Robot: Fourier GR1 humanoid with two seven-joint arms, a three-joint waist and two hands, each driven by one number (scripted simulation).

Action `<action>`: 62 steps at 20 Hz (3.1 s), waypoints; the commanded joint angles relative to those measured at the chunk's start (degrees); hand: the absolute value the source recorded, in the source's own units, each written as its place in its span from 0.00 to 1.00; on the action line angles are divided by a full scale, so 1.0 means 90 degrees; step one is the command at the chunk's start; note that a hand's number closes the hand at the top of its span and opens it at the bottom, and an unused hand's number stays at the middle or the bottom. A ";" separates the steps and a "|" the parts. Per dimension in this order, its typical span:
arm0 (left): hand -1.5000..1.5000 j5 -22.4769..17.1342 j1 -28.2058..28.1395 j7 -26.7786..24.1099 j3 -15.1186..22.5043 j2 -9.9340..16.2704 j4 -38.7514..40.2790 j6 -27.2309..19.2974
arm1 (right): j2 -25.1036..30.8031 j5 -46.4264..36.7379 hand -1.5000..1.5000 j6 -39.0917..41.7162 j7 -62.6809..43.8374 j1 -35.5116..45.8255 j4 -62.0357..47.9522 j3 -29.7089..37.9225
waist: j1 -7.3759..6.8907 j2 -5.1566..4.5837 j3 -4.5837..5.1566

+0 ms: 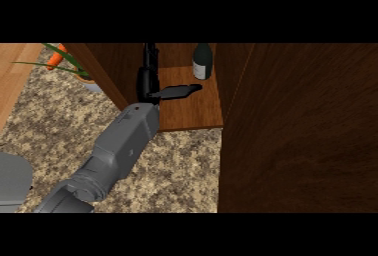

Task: Pick up the wine, place it into the cabinet and close the cabinet

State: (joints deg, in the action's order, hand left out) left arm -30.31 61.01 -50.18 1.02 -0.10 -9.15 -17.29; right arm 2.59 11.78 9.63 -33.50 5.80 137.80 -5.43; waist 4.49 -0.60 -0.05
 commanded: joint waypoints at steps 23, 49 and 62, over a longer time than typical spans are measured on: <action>0.00 -0.1818 -0.3562 0.0331 0.4508 0.0011 -0.5256 -0.2825 | 0.0330 0.0258 0.00 -0.0204 -0.0513 0.0052 0.0717 0.0536 | -0.0450 0.0088 0.0006; 0.00 0.0027 -0.7068 0.1527 0.5533 0.1988 -1.0760 -0.3418 | 0.0340 0.0977 1.00 0.0336 -0.0395 -0.0491 0.0457 0.0453 | -0.0514 0.0083 0.0005; 0.00 -0.0232 -0.8093 0.1593 0.4923 0.3592 -1.2228 -0.2570 | 0.0324 0.1362 1.00 0.0867 -0.0702 -0.1283 0.0872 -0.0269 | -0.0481 0.0096 0.0007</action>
State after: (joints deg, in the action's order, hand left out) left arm -31.06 -9.09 -34.77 47.84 29.21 -117.06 -43.10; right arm 5.80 13.70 17.02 -35.96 -0.83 138.38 -6.58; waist 0.04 0.21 0.00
